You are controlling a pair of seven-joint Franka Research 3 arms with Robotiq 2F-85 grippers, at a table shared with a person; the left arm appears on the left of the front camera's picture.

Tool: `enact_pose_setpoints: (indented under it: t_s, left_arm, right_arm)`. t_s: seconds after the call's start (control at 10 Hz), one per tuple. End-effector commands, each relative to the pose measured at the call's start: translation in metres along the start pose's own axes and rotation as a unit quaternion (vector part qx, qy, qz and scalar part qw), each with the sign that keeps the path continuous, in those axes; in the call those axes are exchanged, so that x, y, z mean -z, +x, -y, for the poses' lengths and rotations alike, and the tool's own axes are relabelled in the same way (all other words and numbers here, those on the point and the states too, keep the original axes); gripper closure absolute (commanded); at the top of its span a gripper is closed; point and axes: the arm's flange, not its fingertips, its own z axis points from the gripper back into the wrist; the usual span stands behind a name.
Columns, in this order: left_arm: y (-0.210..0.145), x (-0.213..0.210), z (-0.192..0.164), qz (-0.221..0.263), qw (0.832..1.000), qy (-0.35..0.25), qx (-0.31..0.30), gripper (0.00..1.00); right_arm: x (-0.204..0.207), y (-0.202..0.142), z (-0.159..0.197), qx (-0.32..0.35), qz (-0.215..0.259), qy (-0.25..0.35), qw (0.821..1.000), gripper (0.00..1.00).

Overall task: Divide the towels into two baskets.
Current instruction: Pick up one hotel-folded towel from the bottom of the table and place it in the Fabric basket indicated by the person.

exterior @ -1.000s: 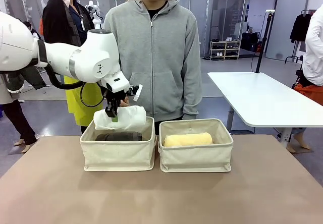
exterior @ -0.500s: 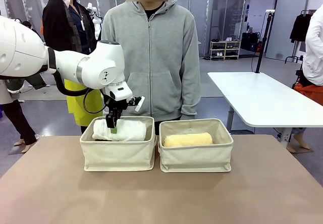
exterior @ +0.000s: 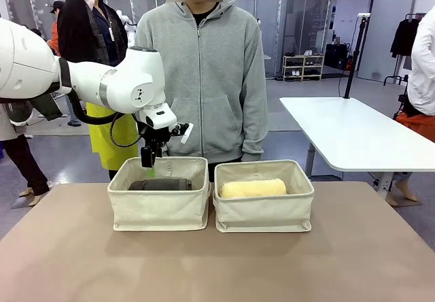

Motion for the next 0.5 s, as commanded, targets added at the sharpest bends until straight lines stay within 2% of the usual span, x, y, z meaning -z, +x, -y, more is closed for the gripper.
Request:
enact_pose_setpoints:
  t_s: [0.0,0.4]
  left_arm:
    - [0.0028,0.006,-0.0005,-0.007,1.0,-0.002,0.008,0.02]
    - [0.0028,0.006,-0.0005,-0.007,1.0,-0.002,0.008,0.02]
  right_arm:
    - [0.0001,-0.0033,-0.0034,0.003,-0.003,-0.007,1.0,0.0]
    - [0.0001,-0.0033,-0.0034,0.003,-0.003,-0.007,1.0,0.0]
